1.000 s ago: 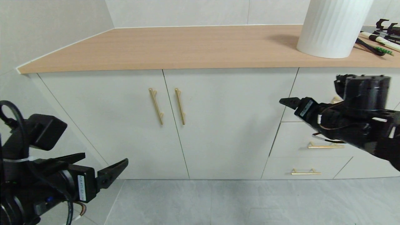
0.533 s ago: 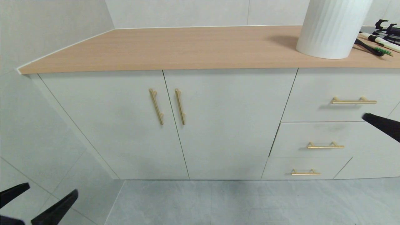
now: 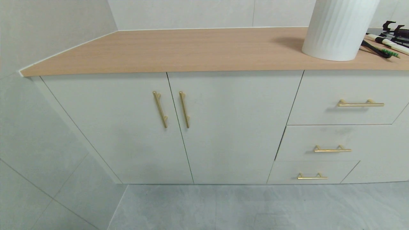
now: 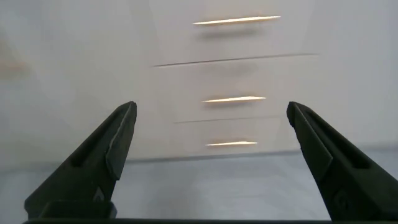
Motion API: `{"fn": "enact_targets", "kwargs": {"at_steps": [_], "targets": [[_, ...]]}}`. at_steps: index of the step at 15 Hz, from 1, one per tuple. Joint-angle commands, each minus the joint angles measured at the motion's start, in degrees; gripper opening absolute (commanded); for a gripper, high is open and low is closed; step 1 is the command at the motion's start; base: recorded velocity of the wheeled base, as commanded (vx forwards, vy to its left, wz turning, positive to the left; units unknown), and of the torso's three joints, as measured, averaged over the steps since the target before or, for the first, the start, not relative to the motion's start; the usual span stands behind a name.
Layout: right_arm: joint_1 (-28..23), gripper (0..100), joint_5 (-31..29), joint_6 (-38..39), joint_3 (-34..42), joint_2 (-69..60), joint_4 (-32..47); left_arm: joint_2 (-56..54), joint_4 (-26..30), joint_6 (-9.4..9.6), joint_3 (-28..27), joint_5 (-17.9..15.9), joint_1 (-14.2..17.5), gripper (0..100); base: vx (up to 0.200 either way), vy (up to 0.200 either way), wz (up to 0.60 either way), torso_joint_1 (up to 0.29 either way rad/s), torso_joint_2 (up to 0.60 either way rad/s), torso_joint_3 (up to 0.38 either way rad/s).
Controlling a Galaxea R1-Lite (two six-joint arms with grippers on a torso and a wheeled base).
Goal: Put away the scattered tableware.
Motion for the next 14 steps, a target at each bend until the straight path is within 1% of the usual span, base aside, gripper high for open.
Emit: {"fn": "enact_targets", "kwargs": {"at_steps": [1, 3, 4, 5, 6, 7, 8, 9, 10, 11, 12, 13, 14], "targets": [[-6.58, 100, 1.04, -0.69, 1.47, -4.74, 0.43, -6.06, -0.21, 1.09, 3.55, 0.78, 3.48, 100, 0.000, 0.000, 0.00, 0.000, 0.00, 0.000], [-11.85, 100, 3.41, -1.57, 2.70, -8.61, 1.04, -6.06, -3.37, 0.91, 5.66, 4.39, 4.18, 100, 0.000, 0.000, 0.00, 0.000, 0.00, 0.000], [-12.29, 100, 4.29, -4.03, 4.63, -10.37, 0.87, -6.06, -5.83, 0.91, 7.06, 6.41, 5.06, 100, 0.000, 0.000, 0.00, 0.000, 0.00, 0.000], [-12.29, 100, 2.97, -5.88, 7.53, -10.46, 0.25, -6.06, -8.56, 0.73, 9.26, 7.64, 6.47, 100, 0.000, 0.000, 0.00, 0.000, 0.00, 0.000], [-12.29, 100, 1.83, -6.05, 9.64, -10.46, -1.15, -6.41, -10.75, 0.82, 10.84, 7.64, 8.49, 100, 0.000, 0.000, 0.00, 0.000, 0.00, 0.000], [-12.29, 100, 1.57, -6.05, 12.28, -10.46, -3.97, -9.04, -11.98, 1.61, 12.34, 6.59, 11.48, 100, 0.000, 0.000, 0.00, 0.000, 0.00, 0.000], [-12.29, 100, 1.30, -6.05, 15.44, -10.46, -8.01, -11.59, -12.42, 3.20, 13.30, 4.65, 12.71, 100, 0.000, 0.000, 0.00, 0.000, 0.00, 0.000], [-12.29, 100, 1.30, -6.05, 19.13, -10.46, -12.14, -11.59, -14.09, 1.88, 13.92, 4.92, 12.71, 100, 0.000, 0.000, 0.00, 0.000, 0.00, 0.000], [-12.29, 100, 1.39, -5.96, 21.42, -10.46, -13.99, -11.59, -15.76, 0.82, 14.88, 4.30, 12.71, 100, 0.000, 0.000, 0.00, 0.000, 0.00, 0.000], [-12.29, 100, 1.57, -5.26, 21.42, -10.46, -11.96, -11.59, -16.12, 1.26, 14.97, 2.19, 12.71, 100, 0.000, 0.000, 0.00, 0.000, 0.00, 0.000], [-12.29, 100, 1.65, -4.12, 21.42, -10.46, -9.59, -11.59, -16.12, 1.35, 15.06, -2.56, 12.71, 100, 0.000, 0.000, 0.00, 0.000, 0.00, 0.000], [-12.29, 100, 2.27, -3.50, 21.42, -10.46, -8.98, -11.59, -16.20, 1.26, 15.15, -6.86, 12.71, 100, 0.000, 0.000, 0.00, 0.000, 0.00, 0.000], [-12.29, 100, 4.20, -3.50, 21.42, -10.46, -8.98, -11.59, -16.29, 1.17, 15.15, -10.03, 12.71, 100, 0.000, 0.000, 0.00, 0.000, 0.00, 0.000]]}}
